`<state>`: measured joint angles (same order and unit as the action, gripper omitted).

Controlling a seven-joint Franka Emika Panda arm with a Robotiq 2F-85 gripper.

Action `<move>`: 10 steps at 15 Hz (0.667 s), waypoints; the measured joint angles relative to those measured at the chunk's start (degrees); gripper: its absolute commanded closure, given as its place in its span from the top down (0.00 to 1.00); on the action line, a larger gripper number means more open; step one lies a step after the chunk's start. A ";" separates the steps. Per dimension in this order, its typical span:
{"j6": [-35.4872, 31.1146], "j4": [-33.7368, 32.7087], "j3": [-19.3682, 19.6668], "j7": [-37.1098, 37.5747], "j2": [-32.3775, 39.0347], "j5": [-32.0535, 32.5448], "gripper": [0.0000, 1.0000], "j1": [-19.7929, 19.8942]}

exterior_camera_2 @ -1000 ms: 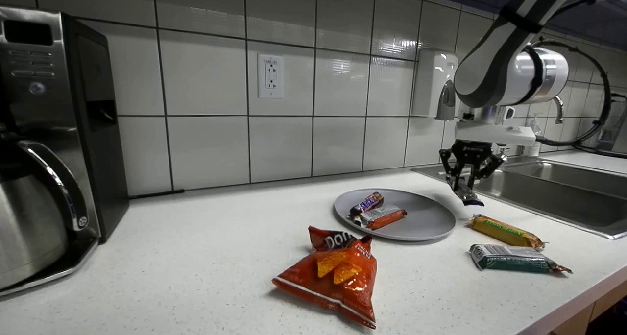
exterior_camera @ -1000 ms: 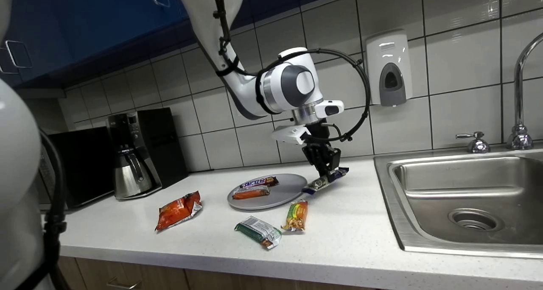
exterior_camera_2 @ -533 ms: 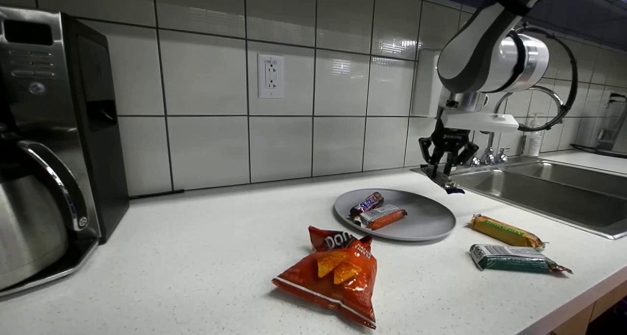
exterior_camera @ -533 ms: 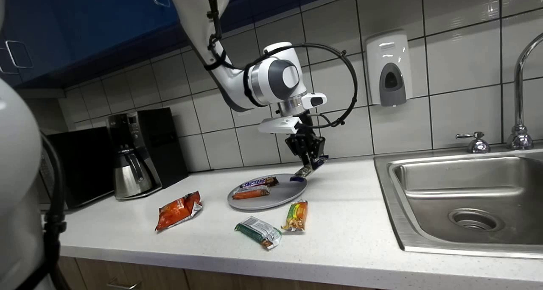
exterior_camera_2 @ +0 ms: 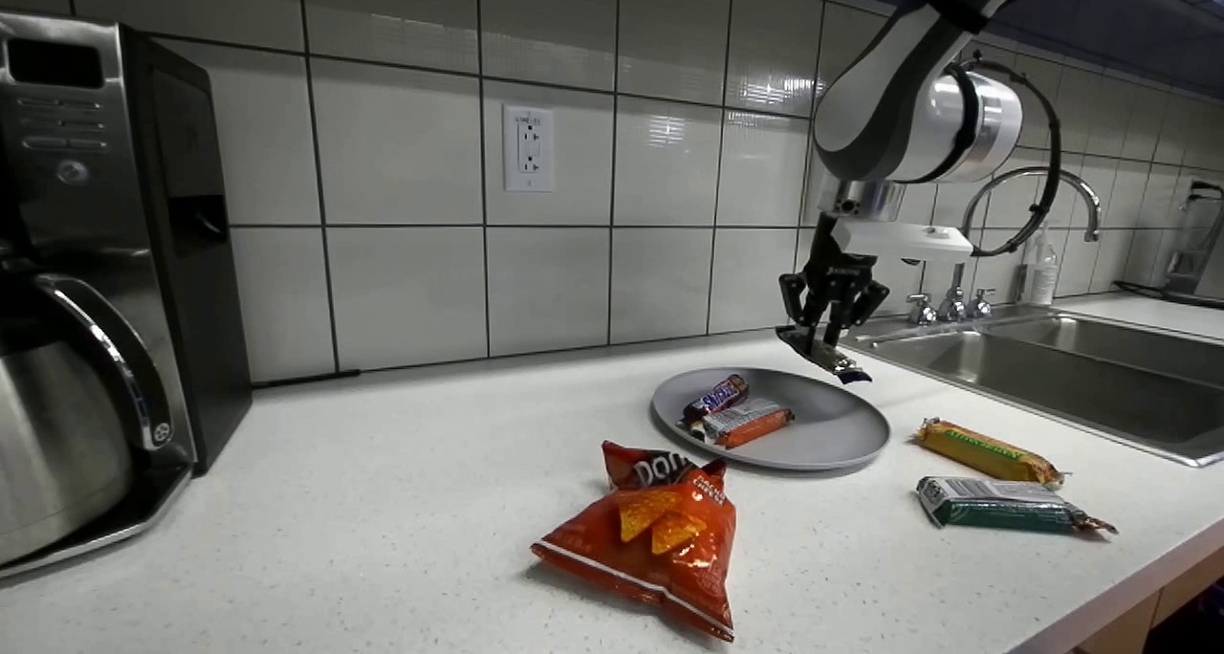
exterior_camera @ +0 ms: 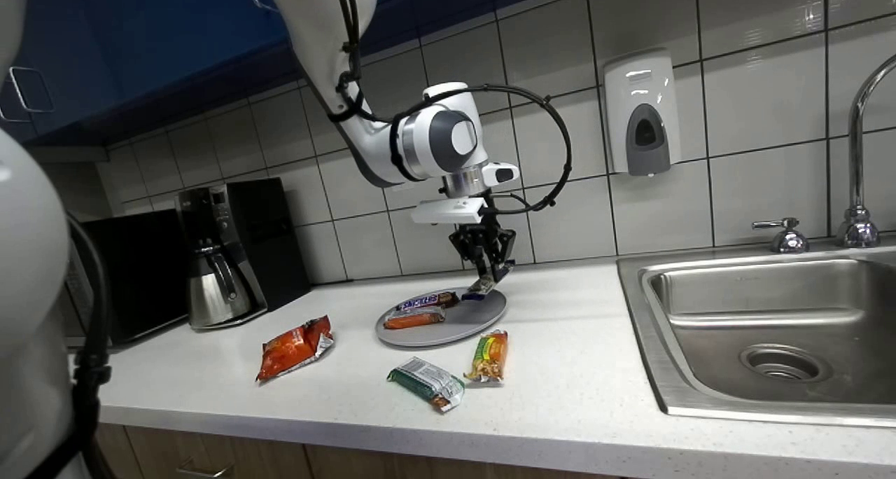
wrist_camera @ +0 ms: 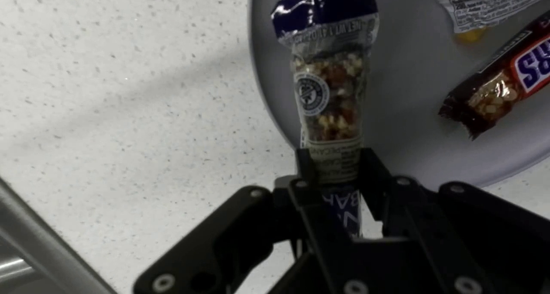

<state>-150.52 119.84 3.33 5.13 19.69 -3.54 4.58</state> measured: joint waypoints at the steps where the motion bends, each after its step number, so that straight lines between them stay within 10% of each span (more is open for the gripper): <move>1: 0.21 -0.55 -0.37 -0.97 0.69 -0.27 0.08 0.01; 10: 0.77 -3.40 -4.99 -6.84 4.90 -1.82 0.08 -0.05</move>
<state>-149.75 116.44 -1.66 -1.71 24.59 -5.36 4.52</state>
